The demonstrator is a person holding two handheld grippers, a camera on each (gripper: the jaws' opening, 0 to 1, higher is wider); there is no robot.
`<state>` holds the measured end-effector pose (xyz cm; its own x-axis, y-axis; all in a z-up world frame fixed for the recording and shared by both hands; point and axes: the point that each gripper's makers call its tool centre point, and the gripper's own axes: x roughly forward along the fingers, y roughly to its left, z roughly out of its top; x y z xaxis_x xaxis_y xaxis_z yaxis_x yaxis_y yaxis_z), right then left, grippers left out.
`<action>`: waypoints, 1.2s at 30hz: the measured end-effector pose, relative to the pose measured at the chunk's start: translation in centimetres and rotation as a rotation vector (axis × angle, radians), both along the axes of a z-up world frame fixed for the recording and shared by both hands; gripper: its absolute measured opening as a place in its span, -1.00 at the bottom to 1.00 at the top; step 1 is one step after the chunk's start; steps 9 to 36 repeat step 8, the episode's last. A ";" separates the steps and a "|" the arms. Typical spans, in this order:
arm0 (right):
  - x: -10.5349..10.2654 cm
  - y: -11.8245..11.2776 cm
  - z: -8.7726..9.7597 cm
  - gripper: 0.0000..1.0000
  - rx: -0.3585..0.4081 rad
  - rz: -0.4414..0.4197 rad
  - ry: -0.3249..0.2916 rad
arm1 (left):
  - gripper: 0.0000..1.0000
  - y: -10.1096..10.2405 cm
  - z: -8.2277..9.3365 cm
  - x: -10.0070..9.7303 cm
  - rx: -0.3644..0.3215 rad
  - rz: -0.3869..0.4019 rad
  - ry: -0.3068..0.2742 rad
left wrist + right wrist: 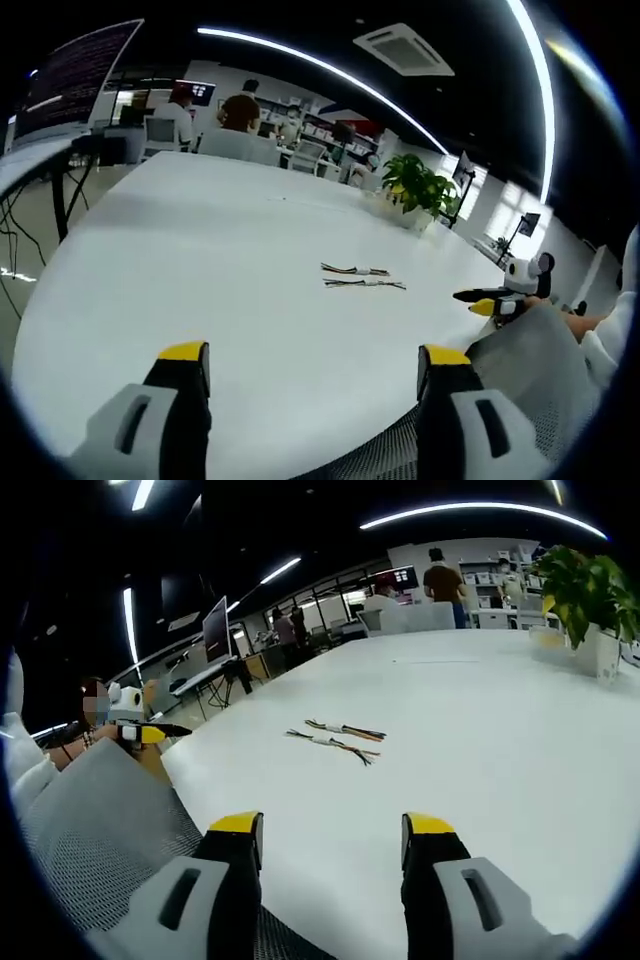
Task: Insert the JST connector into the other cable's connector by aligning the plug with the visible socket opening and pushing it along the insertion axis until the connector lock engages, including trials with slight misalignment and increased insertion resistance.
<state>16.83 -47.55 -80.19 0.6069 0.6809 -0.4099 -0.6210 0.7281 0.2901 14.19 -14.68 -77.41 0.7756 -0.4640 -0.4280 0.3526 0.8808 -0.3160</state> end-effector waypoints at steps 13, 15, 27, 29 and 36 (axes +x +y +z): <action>0.0 0.1 0.3 0.04 0.025 -0.001 -0.007 | 0.59 -0.9 0.6 -0.1 -0.011 -0.036 -0.021; 0.0 0.1 0.3 0.04 0.025 -0.001 -0.007 | 0.59 -0.9 0.6 -0.1 -0.011 -0.036 -0.021; 0.0 0.1 0.3 0.04 0.025 -0.001 -0.007 | 0.59 -0.9 0.6 -0.1 -0.011 -0.036 -0.021; 0.0 0.1 0.3 0.04 0.025 -0.001 -0.007 | 0.59 -0.9 0.6 -0.1 -0.011 -0.036 -0.021; 0.0 0.1 0.3 0.04 0.025 -0.001 -0.007 | 0.59 -0.9 0.6 -0.1 -0.011 -0.036 -0.021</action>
